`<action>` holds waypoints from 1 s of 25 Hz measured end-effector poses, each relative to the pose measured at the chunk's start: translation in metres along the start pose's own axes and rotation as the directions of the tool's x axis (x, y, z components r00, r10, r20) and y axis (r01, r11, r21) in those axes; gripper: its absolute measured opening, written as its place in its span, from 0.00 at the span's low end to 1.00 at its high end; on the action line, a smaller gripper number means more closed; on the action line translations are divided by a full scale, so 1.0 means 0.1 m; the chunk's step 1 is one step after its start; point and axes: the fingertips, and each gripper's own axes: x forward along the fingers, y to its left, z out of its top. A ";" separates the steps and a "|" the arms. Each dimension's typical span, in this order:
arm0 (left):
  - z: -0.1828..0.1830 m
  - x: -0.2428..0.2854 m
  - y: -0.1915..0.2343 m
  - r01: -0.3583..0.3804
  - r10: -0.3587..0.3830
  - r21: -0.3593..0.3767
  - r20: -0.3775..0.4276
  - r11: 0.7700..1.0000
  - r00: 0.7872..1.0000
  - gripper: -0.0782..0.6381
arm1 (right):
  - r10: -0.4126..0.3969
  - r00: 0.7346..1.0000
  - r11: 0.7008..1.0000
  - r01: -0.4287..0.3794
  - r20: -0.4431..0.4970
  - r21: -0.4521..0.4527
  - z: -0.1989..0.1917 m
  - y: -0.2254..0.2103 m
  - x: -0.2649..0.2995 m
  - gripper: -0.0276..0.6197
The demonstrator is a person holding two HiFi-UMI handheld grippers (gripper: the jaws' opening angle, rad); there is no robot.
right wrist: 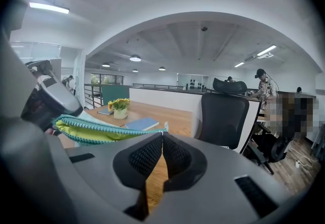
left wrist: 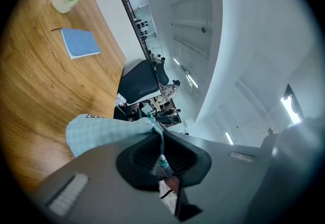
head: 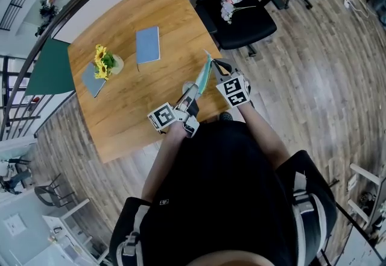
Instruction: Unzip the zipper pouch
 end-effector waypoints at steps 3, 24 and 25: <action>0.00 0.02 -0.02 0.002 -0.002 0.002 0.004 1.000 1.000 0.13 | -0.001 1.000 1.000 0.001 -0.001 0.000 -0.01 -0.02 0.00 0.05; -0.02 0.05 -0.03 -0.002 0.002 0.005 0.014 1.000 1.000 0.13 | -0.001 1.000 1.000 0.001 0.009 0.013 -0.01 -0.10 0.03 0.05; -0.02 0.04 -0.04 -0.002 0.002 0.004 0.015 1.000 1.000 0.13 | -0.001 1.000 1.000 0.001 0.009 0.012 -0.01 -0.10 0.03 0.05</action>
